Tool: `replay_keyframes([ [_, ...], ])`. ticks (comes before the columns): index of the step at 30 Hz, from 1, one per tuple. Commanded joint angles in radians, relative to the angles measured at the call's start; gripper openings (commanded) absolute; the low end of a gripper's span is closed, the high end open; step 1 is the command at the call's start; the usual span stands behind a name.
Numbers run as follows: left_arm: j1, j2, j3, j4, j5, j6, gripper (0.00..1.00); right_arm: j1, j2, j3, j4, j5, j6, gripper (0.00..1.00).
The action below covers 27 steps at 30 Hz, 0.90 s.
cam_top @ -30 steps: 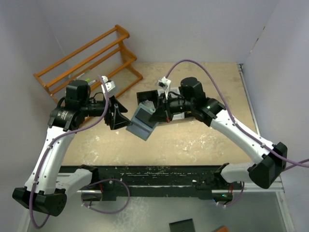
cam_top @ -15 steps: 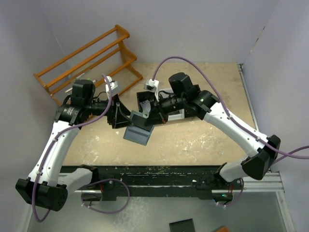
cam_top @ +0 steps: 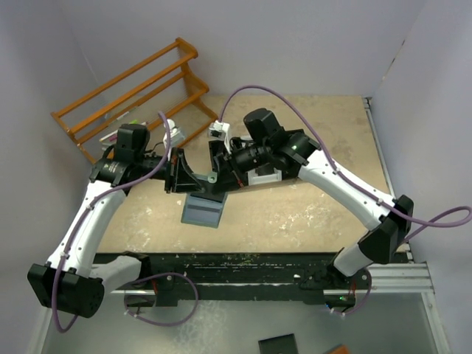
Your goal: Take the credit cards out of the card holder
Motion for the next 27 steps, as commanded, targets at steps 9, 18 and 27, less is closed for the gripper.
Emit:
replay_keyframes([
  [9,0.004,-0.153,-0.051,0.669,-0.084,-0.716,0.0,-0.056,-0.445,-0.746,1.369,0.222,0.769,0.75],
  [18,0.004,-0.171,-0.078,0.841,-0.16,-0.95,0.0,-0.022,-0.42,-0.906,1.741,0.387,0.948,0.73],
  [27,0.004,-0.185,-0.107,0.839,-0.157,-0.955,0.0,-0.012,-0.319,-0.815,1.795,0.366,0.995,0.37],
])
